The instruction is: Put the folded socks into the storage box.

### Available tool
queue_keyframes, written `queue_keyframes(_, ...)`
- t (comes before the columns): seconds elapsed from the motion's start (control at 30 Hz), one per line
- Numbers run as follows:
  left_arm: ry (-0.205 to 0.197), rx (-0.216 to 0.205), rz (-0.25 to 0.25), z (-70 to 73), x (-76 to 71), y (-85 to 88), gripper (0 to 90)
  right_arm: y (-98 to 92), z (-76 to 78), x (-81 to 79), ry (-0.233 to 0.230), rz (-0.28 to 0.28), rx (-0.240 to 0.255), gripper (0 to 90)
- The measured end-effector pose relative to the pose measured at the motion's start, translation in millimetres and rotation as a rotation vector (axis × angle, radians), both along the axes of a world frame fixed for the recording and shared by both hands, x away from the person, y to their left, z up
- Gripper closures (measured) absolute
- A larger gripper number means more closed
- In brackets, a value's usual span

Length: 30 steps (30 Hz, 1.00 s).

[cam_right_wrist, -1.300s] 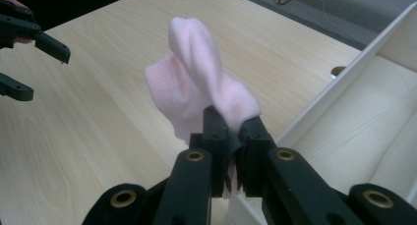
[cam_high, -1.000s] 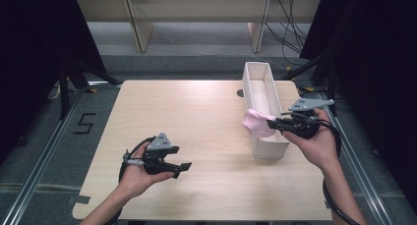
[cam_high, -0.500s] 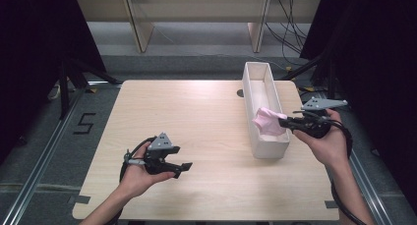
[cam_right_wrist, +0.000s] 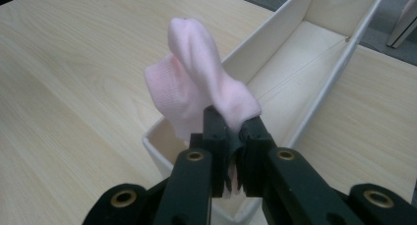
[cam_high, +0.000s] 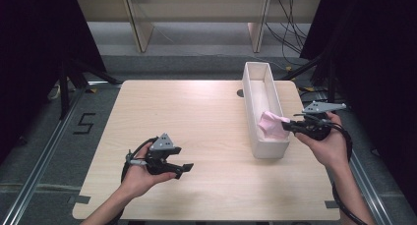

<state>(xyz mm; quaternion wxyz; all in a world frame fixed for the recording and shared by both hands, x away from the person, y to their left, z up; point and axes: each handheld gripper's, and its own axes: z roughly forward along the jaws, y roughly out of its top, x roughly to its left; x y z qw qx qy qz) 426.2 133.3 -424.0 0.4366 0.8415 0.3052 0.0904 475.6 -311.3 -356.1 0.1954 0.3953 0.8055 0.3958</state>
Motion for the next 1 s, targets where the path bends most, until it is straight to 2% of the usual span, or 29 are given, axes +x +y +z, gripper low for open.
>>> queue_keyframes(0.1,0.001,0.000,0.001,-0.4,-0.1,0.3,26.4,0.8,-1.9,0.1,0.038,-0.003,-0.003,84.5)
queue_keyframes(0.17,0.001,0.002,-0.001,-0.4,-0.2,0.7,26.4,1.3,-5.4,1.2,0.030,-0.006,0.001,84.5)
queue_keyframes(0.2,0.000,0.001,-0.001,-0.5,-0.2,0.9,26.4,1.1,-4.6,0.9,0.049,-0.010,0.001,84.5)
queue_keyframes(0.23,-0.001,0.002,-0.001,-0.5,-0.2,1.0,26.5,-0.8,-5.4,2.5,0.033,0.004,-0.011,84.5)
queue_keyframes(0.27,-0.001,0.001,-0.001,-0.6,-0.2,1.0,26.4,0.4,-5.8,0.9,0.060,-0.012,0.003,84.5)
queue_keyframes(0.33,0.000,0.002,-0.001,-0.7,-0.2,0.9,26.4,-2.0,-8.1,3.0,0.038,0.006,-0.019,84.5)
queue_keyframes(0.37,0.000,0.004,-0.001,-0.7,-0.2,0.7,26.4,-0.6,-9.1,1.6,0.057,-0.008,-0.002,84.5)
queue_keyframes(0.47,-0.002,0.012,-0.015,-1.2,0.5,0.1,26.5,-1.9,-12.2,3.0,0.045,0.005,-0.023,84.5)
queue_keyframes(0.5,0.000,0.002,-0.010,-1.6,0.1,-0.9,26.4,-0.3,-13.4,1.7,0.071,-0.006,-0.004,84.5)
queue_keyframes(0.53,0.003,0.001,-0.009,-1.7,-0.2,-1.5,26.4,-1.2,-14.6,2.6,0.064,0.004,-0.019,84.5)
queue_keyframes(0.57,0.002,0.007,-0.008,-1.6,-0.4,-1.8,26.4,-0.6,-14.3,1.8,0.082,-0.008,-0.012,84.5)
queue_keyframes(0.63,0.003,0.008,-0.009,-1.7,-0.3,-2.2,26.3,-0.5,-16.7,3.1,0.067,-0.003,-0.018,84.5)
queue_keyframes(0.67,0.003,0.007,-0.008,-1.7,-0.3,-2.2,26.3,-0.3,-17.1,3.1,0.076,0.000,-0.017,84.5)
queue_keyframes(0.7,0.003,0.007,-0.008,-1.7,-0.4,-2.3,26.3,-1.8,-17.5,4.9,0.051,0.016,-0.036,84.5)
queue_keyframes(0.77,0.003,0.009,-0.009,-1.6,-0.5,-2.2,26.3,-2.7,-18.6,5.8,0.039,0.025,-0.047,84.5)
queue_keyframes(0.8,0.002,0.008,-0.008,-1.5,-0.5,-2.2,26.3,-1.2,-18.6,3.8,0.072,0.010,-0.023,84.5)
queue_keyframes(0.93,0.003,0.010,-0.008,-1.4,-0.6,-2.0,26.3,-4.1,-17.4,2.9,0.053,0.005,-0.020,84.5)
queue_keyframes(0.97,0.003,0.010,-0.008,-1.5,-0.5,-2.1,26.3,-3.8,-17.4,2.2,0.062,0.001,-0.011,84.5)
queue_keyframes(1.0,0.004,0.010,-0.008,-1.7,-0.4,-2.3,26.3,-5.6,-17.0,3.4,0.040,0.012,-0.026,84.5)
